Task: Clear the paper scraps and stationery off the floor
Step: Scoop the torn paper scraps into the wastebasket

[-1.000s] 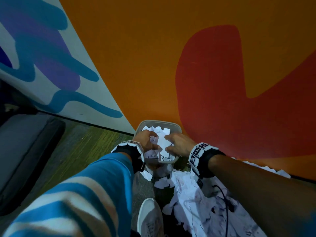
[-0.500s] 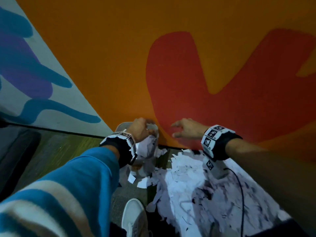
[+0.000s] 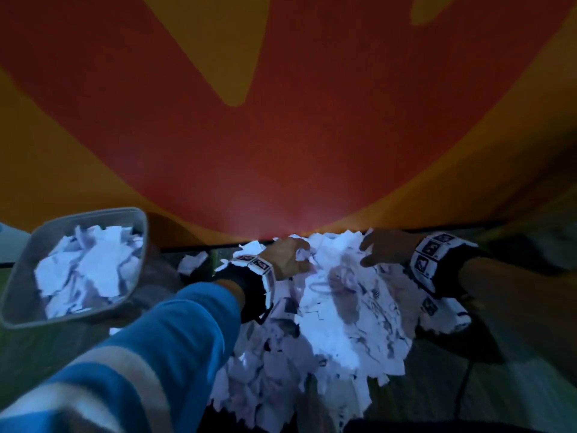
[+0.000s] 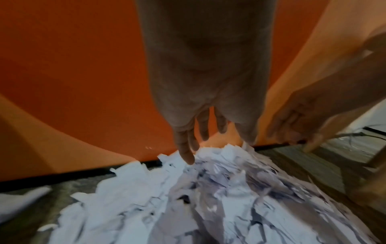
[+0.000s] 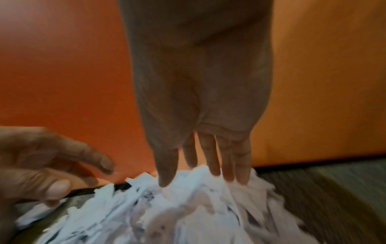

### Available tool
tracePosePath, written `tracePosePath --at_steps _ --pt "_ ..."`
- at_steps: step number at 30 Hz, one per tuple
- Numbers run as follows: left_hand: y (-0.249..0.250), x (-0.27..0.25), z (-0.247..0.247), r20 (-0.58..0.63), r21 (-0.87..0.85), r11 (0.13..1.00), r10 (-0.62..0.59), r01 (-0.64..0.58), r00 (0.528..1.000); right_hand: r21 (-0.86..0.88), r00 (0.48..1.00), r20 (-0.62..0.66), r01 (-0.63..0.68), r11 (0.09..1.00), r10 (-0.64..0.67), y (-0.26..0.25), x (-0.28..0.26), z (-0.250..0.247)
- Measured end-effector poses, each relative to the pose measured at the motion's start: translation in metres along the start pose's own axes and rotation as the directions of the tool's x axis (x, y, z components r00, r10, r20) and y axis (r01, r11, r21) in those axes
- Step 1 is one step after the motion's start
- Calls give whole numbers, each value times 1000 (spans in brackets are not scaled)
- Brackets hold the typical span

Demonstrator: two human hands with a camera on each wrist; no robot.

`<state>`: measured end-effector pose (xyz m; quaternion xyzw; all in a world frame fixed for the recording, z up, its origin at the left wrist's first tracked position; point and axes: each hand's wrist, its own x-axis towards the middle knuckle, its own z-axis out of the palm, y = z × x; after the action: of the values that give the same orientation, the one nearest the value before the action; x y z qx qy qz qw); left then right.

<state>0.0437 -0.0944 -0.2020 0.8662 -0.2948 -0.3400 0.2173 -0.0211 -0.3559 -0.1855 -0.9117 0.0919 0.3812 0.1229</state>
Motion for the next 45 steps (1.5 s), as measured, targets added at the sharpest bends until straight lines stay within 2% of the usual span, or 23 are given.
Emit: tracePosePath --at_steps 3,5,8,10,12,15,17,19,21,24,27,30,34,37,41,45 --pt "8 44 40 81 -4 999 37 -37 996 154 995 -79 -47 987 59 28 27 40" --pt "8 65 61 148 2 999 37 -37 988 292 989 -130 -27 956 68 35 41 59" --pt "8 84 90 274 101 995 -26 -2 961 432 984 -100 -88 897 145 37 63 80" --pt "8 89 107 282 169 986 -58 10 958 461 973 -112 -131 877 204 29 75 93" --pt "3 94 124 239 242 970 -96 36 966 384 973 -147 -109 917 177 27 96 112" --pt "-3 92 133 58 258 961 -116 97 992 282 972 -166 -112 953 163 25 110 123" --pt "-10 90 134 -67 192 977 -82 94 994 307 966 -213 -76 949 146 22 105 117" --pt "-19 88 134 -126 107 992 -49 63 991 304 953 -273 -45 952 132 21 103 107" --pt "-23 84 127 -172 -5 998 -70 70 983 304 943 -312 -20 953 119 17 98 92" --pt "-15 73 100 -233 -94 991 -112 92 966 333 941 -319 0 943 113 14 74 64" --pt "-9 57 65 -270 -174 980 -143 98 952 507 943 -317 84 858 96 9 50 38" --pt "-1 31 25 -320 -203 978 -110 45 941 593 946 -318 142 792 69 -2 27 11" --pt "3 -20 -37 -373 -158 987 -41 -20 927 574 908 -418 238 783 30 -30 -13 -25" --pt "-5 -64 -83 -417 -115 993 -20 -31 909 555 901 -434 266 788 1 -60 -43 -50" --pt "-36 -122 -138 -486 -104 995 -55 5 872 508 888 -457 309 804 -52 -108 -67 -80" --pt "-69 -186 -180 -579 -113 992 -105 48 809 422 857 -487 398 814 -167 -177 -78 -103"
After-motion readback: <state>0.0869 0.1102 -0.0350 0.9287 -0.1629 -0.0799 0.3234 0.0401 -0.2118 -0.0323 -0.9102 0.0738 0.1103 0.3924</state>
